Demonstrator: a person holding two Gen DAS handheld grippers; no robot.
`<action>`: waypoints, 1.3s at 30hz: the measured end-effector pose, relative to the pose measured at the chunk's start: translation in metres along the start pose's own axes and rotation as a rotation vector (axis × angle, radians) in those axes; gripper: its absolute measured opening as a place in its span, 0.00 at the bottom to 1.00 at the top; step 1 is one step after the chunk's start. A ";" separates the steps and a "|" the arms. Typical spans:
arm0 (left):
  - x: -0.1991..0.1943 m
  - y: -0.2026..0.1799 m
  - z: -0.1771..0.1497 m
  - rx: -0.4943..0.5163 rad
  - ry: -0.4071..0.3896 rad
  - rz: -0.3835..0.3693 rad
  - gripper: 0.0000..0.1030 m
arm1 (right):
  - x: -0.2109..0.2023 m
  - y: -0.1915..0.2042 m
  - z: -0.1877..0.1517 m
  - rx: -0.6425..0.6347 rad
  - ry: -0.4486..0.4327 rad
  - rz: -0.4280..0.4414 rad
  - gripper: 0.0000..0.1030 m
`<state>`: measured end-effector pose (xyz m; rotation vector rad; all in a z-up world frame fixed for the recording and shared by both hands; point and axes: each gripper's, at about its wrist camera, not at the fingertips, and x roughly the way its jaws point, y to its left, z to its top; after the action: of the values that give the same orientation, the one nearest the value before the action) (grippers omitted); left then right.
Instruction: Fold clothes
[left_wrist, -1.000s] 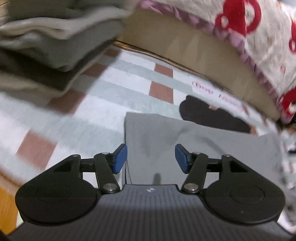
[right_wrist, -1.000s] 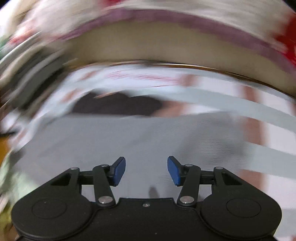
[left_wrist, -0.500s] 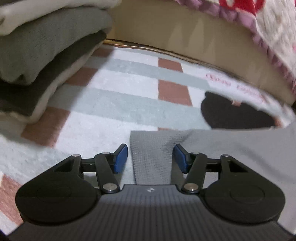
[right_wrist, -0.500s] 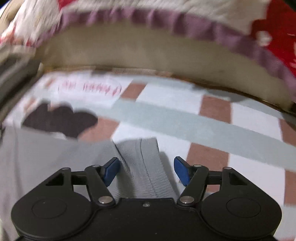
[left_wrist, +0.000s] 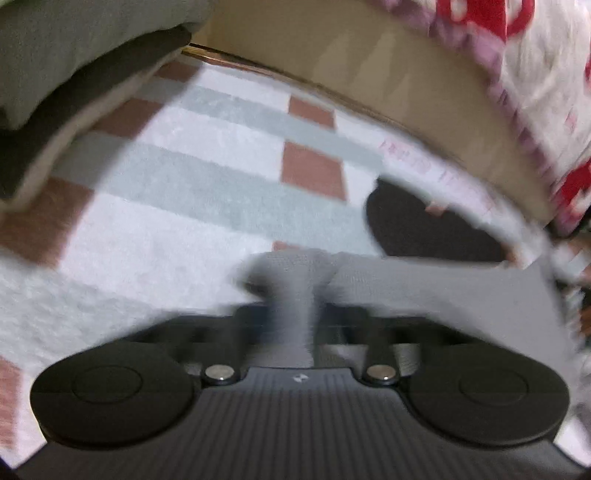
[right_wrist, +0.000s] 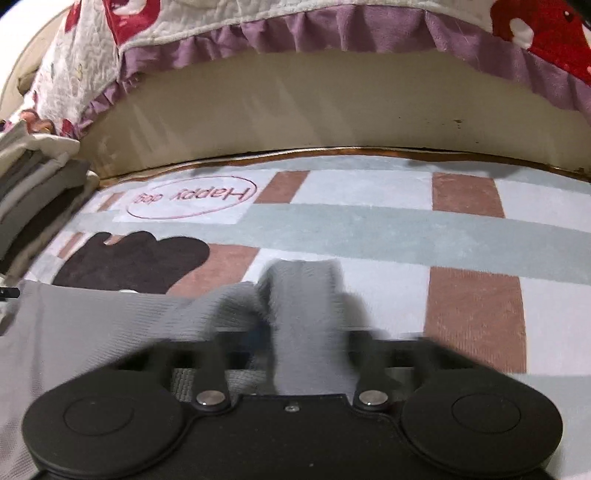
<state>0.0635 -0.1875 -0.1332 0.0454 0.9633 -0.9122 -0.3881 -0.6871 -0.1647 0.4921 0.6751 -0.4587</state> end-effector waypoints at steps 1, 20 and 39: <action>-0.007 -0.007 -0.001 0.013 -0.033 0.014 0.06 | -0.008 0.006 0.000 -0.007 -0.034 -0.029 0.13; 0.028 -0.070 0.112 0.258 -0.266 0.240 0.45 | -0.052 -0.003 0.131 -0.127 -0.317 -0.323 0.46; -0.050 -0.005 -0.017 0.111 -0.097 0.119 0.47 | -0.072 0.146 0.025 -0.067 0.123 -0.184 0.54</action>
<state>0.0365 -0.1509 -0.1056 0.1503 0.8103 -0.8494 -0.3463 -0.5692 -0.0579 0.3989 0.8558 -0.5808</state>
